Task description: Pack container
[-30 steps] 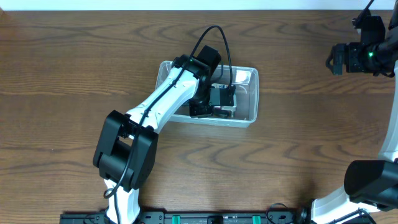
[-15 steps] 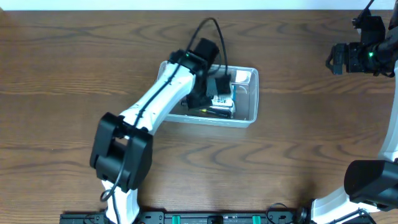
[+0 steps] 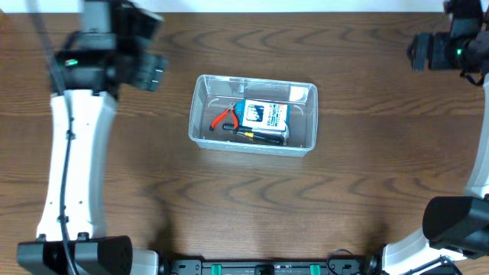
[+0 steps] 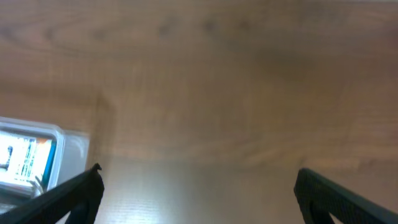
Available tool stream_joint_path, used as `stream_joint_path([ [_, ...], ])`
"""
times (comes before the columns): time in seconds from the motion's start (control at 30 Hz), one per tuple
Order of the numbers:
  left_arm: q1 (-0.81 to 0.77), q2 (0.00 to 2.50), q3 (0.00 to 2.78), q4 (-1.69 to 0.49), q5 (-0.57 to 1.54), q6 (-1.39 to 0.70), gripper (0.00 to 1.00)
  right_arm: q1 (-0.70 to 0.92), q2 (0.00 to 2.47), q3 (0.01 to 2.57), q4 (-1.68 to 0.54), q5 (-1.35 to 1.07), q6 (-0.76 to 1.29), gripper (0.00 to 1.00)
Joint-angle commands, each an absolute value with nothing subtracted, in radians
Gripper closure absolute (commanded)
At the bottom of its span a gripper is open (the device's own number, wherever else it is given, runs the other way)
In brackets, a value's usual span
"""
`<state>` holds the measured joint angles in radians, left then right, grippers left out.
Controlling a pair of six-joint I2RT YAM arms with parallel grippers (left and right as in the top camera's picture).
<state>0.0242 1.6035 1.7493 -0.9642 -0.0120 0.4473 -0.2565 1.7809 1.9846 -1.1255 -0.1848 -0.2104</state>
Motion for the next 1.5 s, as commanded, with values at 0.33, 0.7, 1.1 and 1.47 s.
stream_joint_path([
  [0.33, 0.272, 1.579, 1.668, -0.937, 0.126, 0.288, 0.01, -0.243, 1.757, 1.984, -1.107, -0.212, -0.211, 0.01],
  [0.7, 0.249, 1.180, 1.237, -0.672, 0.146, 0.268, 0.02, -0.237, 1.399, 1.812, -1.097, -0.146, -0.207, 0.01],
  [1.1, 0.104, 0.486, 0.606, -0.389, 0.070, 0.433, 0.02, -0.198, 0.820, 1.000, -0.841, -0.146, -0.196, 0.01],
  [1.47, 0.104, 0.274, 0.507, -0.436, 0.071, 0.398, 0.02, -0.146, 0.709, 0.744, -0.885, -0.048, -0.195, 0.01],
])
